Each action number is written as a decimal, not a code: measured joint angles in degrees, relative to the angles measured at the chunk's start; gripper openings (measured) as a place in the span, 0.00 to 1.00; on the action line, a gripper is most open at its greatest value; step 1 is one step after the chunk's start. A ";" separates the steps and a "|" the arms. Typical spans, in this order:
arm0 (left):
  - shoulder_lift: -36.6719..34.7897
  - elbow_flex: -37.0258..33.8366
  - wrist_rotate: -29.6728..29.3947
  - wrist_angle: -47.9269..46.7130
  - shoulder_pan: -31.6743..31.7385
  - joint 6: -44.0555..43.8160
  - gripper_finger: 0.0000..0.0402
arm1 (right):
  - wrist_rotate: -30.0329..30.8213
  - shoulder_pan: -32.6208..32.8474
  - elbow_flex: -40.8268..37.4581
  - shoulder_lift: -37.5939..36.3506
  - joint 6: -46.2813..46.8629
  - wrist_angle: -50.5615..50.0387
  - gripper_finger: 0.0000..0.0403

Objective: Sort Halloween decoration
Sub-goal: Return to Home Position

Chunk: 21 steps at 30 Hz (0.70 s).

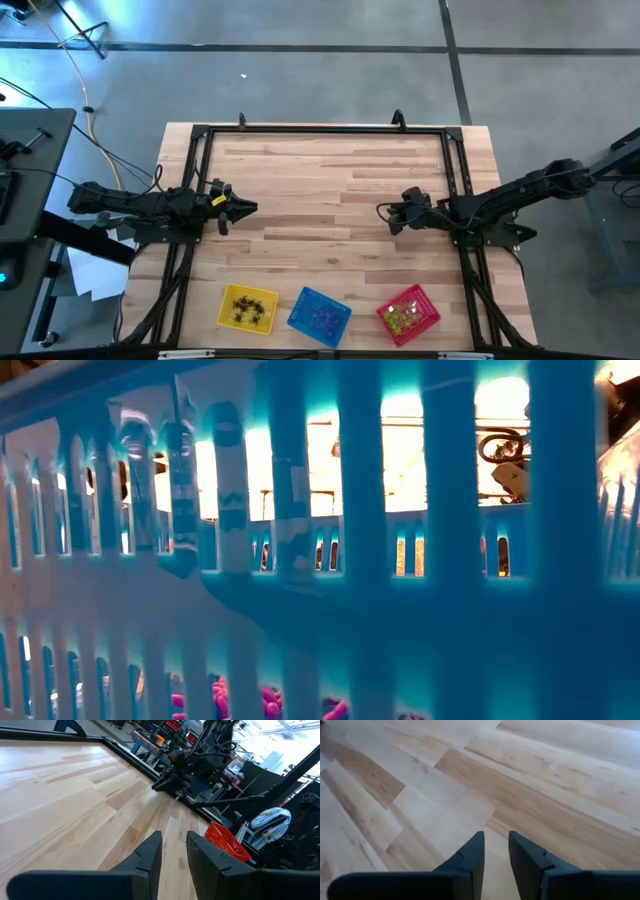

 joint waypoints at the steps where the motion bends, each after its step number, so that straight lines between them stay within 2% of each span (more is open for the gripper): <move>1: 0.00 0.00 0.00 0.00 0.00 0.00 0.20 | 0.49 0.00 0.00 0.00 0.00 -0.02 0.21; 9: 0.00 0.00 0.00 0.01 0.00 0.00 0.20 | 0.53 0.00 0.00 0.00 -0.28 0.05 0.01; 21: 0.01 0.00 -0.01 0.01 -0.01 0.00 0.20 | -1.11 0.00 0.00 0.00 -0.17 0.44 0.12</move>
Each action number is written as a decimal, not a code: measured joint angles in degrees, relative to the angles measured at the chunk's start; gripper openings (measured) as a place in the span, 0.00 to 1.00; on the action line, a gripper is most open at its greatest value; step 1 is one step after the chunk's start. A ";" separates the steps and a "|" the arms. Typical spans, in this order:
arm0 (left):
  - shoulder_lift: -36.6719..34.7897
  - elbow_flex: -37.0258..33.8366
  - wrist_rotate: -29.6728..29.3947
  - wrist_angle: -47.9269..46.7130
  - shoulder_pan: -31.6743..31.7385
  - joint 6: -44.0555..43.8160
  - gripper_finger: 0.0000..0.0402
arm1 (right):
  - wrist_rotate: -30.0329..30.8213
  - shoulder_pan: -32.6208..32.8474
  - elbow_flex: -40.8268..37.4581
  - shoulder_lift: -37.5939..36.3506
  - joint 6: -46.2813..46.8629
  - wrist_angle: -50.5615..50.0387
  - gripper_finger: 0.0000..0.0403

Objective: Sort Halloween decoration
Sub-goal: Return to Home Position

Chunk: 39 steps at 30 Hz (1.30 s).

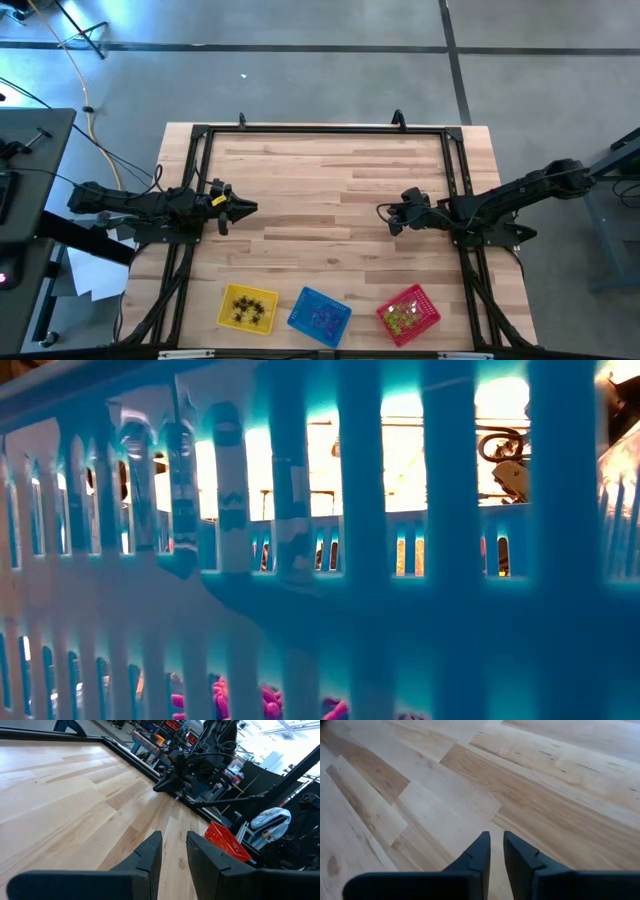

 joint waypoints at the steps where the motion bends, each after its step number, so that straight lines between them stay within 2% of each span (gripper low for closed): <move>1: -0.02 0.00 0.00 0.00 0.00 0.00 0.20 | -0.03 0.00 0.00 0.00 -0.13 0.00 0.13; 13: -0.02 0.00 0.00 0.00 0.00 0.00 0.20 | -0.32 0.00 0.00 0.00 -0.24 -0.02 0.15; 20: -0.02 0.00 0.02 -0.01 0.01 0.00 0.20 | -4.80 0.00 0.00 0.00 -0.26 -0.02 0.16; 39: -0.02 0.00 0.00 -0.02 0.02 0.00 0.20 | -4.83 0.00 0.00 0.00 -0.26 -0.02 0.16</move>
